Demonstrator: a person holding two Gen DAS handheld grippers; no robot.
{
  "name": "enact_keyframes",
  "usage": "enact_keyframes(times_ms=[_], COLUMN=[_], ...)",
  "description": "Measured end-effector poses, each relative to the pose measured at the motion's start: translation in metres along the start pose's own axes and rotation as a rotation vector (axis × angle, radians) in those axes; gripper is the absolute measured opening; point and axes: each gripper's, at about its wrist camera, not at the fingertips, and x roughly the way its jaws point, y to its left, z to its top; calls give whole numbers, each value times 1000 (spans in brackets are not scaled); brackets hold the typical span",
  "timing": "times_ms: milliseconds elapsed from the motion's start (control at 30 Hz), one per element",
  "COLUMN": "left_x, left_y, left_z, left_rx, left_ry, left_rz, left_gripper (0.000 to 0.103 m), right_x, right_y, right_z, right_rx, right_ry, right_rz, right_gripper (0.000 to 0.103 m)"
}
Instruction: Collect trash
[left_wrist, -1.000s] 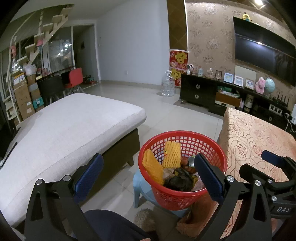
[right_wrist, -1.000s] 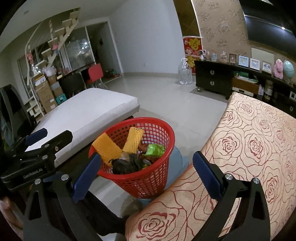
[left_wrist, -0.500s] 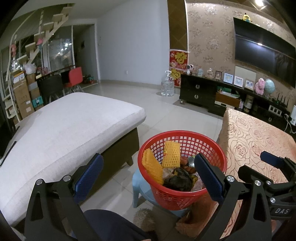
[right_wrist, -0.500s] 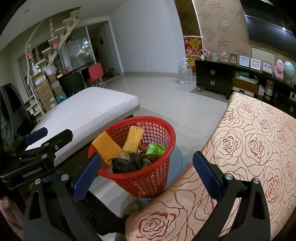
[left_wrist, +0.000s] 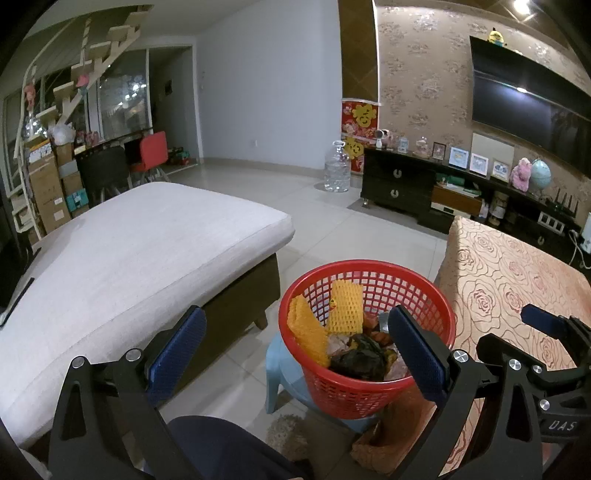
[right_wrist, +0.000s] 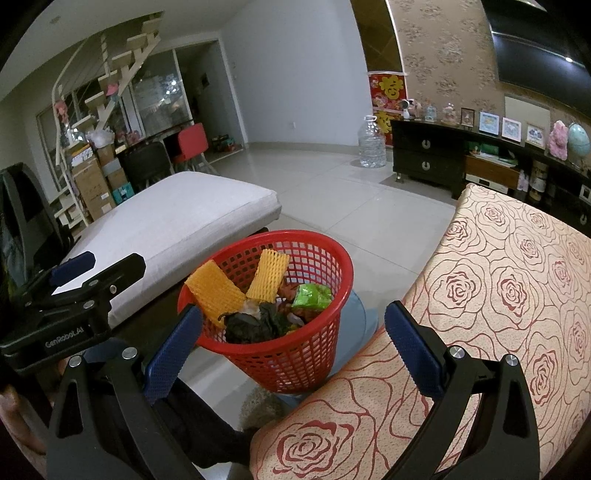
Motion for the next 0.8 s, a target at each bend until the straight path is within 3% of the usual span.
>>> enact_keyframes(times_ms=[800], left_x=[0], left_y=[2], left_z=[-2], left_rx=[-4], left_ry=[1], left_rz=[2], left_gripper=[95], right_x=[0], right_y=[2], right_z=[-1], right_rx=[-1], right_ry=[1], right_rz=[0], right_gripper=[96])
